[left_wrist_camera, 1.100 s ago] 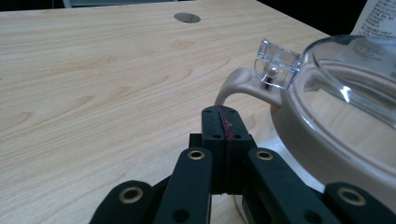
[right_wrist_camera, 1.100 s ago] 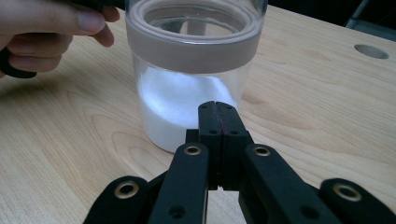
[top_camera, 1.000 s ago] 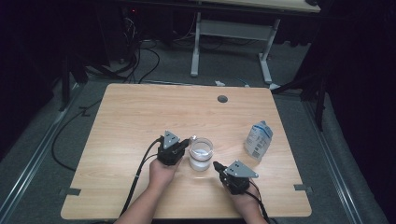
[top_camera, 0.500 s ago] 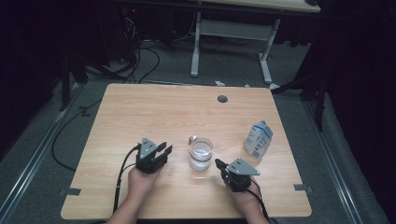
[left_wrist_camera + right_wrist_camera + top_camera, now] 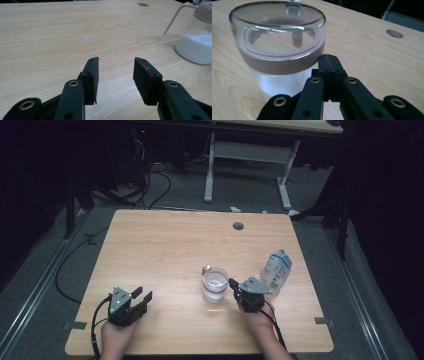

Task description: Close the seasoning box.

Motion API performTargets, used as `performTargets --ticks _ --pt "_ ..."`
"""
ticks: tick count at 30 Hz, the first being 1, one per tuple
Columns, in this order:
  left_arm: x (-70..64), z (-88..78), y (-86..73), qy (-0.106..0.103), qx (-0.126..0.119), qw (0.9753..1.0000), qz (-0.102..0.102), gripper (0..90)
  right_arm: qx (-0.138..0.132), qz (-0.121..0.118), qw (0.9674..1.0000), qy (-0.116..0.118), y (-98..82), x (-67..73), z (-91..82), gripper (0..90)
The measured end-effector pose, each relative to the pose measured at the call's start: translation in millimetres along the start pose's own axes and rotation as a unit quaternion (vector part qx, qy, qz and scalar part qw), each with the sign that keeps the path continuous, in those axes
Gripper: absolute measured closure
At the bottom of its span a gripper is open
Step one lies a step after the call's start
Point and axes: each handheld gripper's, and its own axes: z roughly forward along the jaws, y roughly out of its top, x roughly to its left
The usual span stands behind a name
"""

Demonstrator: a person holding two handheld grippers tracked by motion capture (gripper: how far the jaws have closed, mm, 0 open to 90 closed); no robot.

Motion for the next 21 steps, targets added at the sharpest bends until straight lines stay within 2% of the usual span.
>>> performTargets --ticks 6,14,21 --pt "6.5 -2.8 -2.3 0.002 -0.002 0.9999 -0.016 56.1 -0.001 -0.006 1.0 0.005 -0.3 2.2 -4.6 90.0" --pt "4.4 -1.2 -2.0 -0.001 0.0 0.9999 -0.014 56.3 -0.006 -0.017 0.9997 0.014 -2.2 13.6 -10.5 90.0" --pt "4.1 -2.3 -2.0 -0.001 0.0 0.9999 -0.013 56.5 -0.011 -0.018 0.9994 0.027 -3.6 24.6 -13.5 90.0"
